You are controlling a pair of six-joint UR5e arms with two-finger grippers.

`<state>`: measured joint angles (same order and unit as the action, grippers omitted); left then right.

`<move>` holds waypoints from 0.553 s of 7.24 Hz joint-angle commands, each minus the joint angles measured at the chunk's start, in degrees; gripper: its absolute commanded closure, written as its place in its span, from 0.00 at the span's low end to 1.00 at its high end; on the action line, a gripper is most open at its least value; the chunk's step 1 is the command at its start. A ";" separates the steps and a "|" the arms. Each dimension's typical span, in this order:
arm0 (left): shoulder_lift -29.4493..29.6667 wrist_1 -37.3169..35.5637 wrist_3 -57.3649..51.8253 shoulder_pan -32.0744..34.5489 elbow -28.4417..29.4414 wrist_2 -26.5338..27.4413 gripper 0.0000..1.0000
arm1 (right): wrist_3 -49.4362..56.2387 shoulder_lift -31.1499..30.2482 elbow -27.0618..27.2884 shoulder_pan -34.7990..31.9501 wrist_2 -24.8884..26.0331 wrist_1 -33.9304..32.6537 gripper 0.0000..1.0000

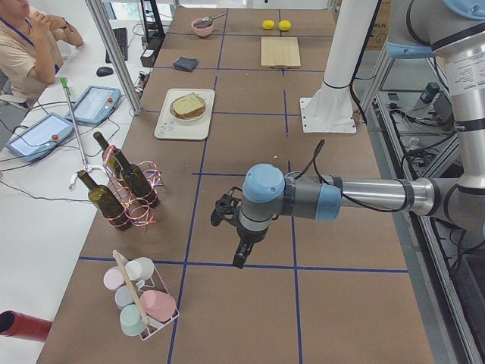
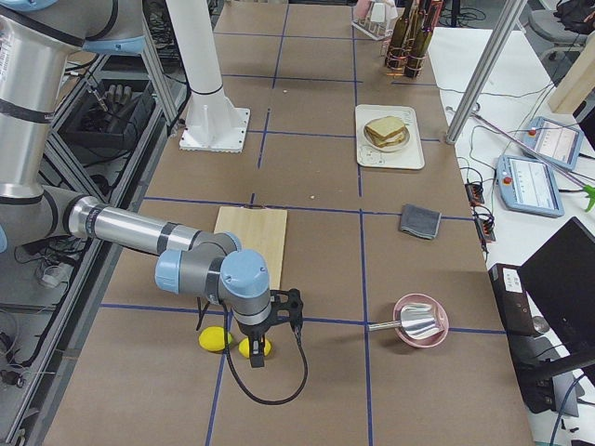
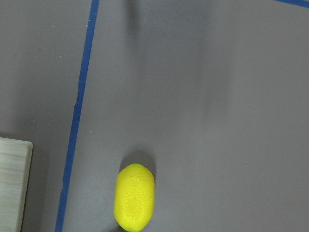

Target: Make sandwich and place on tray

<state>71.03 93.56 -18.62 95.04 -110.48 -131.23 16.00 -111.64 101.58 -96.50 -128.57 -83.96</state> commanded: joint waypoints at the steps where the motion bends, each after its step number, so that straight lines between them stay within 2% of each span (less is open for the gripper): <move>1: -0.98 -4.25 -0.37 2.78 0.26 0.19 0.00 | 0.00 -0.41 0.11 0.00 -1.06 0.02 0.00; 4: -1.33 -4.44 -1.67 2.52 1.66 0.19 0.00 | 0.17 -2.00 0.02 0.00 -1.51 0.11 0.00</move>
<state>69.79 89.31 -19.42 97.69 -109.36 -131.09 16.13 -113.04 101.64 -96.50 -129.98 -83.87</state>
